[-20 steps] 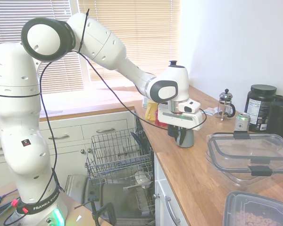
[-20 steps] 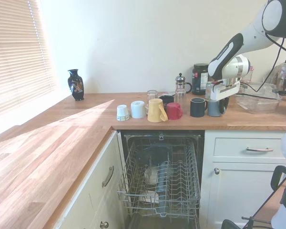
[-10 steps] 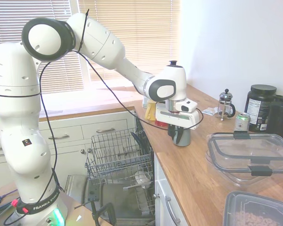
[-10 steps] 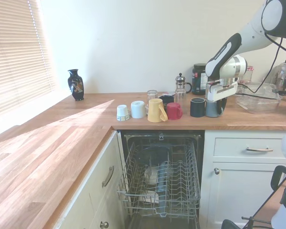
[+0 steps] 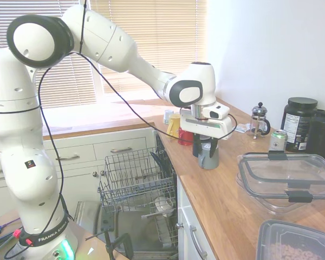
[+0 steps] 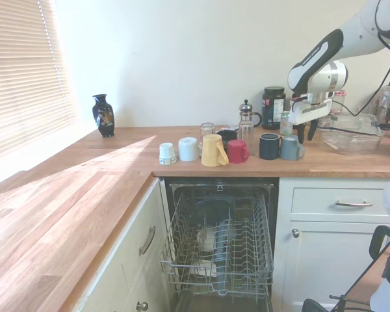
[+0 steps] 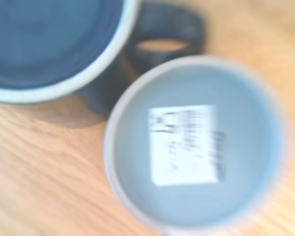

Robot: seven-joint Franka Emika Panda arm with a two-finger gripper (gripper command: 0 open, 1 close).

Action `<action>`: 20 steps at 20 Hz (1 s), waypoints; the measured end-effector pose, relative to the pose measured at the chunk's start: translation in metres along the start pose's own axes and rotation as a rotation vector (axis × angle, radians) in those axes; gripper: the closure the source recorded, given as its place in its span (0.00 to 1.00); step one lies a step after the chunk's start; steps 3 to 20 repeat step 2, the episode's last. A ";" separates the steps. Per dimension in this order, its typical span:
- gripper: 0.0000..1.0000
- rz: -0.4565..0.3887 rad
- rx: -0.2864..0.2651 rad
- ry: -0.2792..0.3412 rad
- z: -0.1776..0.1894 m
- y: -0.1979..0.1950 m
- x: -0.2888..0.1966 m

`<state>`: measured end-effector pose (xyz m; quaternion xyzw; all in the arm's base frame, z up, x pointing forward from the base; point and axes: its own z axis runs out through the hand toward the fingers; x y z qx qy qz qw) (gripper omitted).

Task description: Move a mug from dishwasher to table

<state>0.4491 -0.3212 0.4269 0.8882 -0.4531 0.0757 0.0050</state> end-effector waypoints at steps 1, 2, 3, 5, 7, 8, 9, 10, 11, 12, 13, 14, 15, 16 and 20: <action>0.00 -0.001 0.016 0.004 -0.015 0.003 -0.006; 0.00 -0.005 0.031 0.007 -0.028 0.005 -0.014; 0.00 -0.005 0.031 0.007 -0.028 0.005 -0.014; 0.00 -0.005 0.031 0.007 -0.028 0.005 -0.014; 0.00 -0.005 0.031 0.007 -0.028 0.005 -0.014; 0.00 -0.005 0.031 0.007 -0.028 0.005 -0.014; 0.00 -0.005 0.031 0.007 -0.028 0.005 -0.014; 0.00 -0.005 0.031 0.007 -0.028 0.005 -0.014; 0.00 -0.005 0.031 0.007 -0.028 0.005 -0.014; 0.00 -0.005 0.031 0.007 -0.028 0.005 -0.014; 0.00 -0.005 0.031 0.007 -0.028 0.005 -0.014; 0.00 -0.005 0.031 0.007 -0.028 0.005 -0.014; 0.00 -0.005 0.031 0.007 -0.028 0.005 -0.014; 0.00 -0.005 0.031 0.007 -0.028 0.005 -0.014; 0.00 -0.005 0.031 0.007 -0.028 0.005 -0.014</action>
